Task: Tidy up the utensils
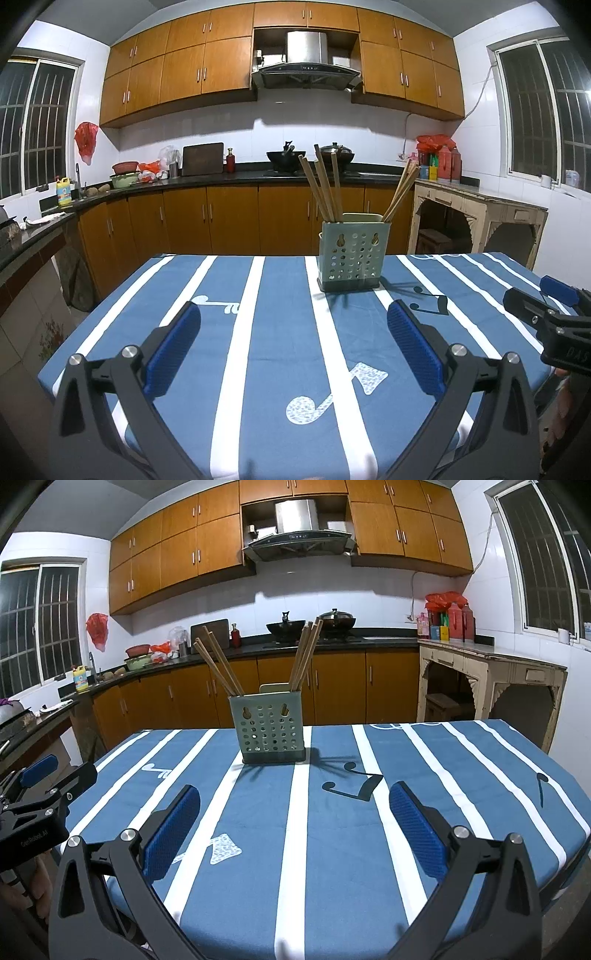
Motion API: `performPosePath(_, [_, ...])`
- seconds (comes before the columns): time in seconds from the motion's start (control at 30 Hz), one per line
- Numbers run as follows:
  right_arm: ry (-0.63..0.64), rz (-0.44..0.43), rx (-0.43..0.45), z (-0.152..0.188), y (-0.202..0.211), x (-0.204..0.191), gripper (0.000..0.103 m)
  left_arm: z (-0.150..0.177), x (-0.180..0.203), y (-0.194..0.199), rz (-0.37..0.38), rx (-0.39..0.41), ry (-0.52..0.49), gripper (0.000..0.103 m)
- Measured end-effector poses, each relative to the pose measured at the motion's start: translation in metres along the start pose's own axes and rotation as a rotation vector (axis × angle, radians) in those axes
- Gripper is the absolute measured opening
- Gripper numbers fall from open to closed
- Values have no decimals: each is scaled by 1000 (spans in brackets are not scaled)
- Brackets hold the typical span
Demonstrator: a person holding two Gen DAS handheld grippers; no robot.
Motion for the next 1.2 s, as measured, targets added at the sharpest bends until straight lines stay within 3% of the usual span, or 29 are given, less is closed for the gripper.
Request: performPosePath(1.2, [-4, 0, -6, 0, -2, -1, 101, 4, -1, -2, -6, -6, 5, 99])
Point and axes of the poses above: each gripper's, at about its wrist camera, not at the fingertips, and y roughly against the way its jaws point, x to its right, z to its underside, the point moved 1 cm from there along -y, roughly the way its jaws point, and after that the axes turned 10 degrees about y, right-handed, at the moved point
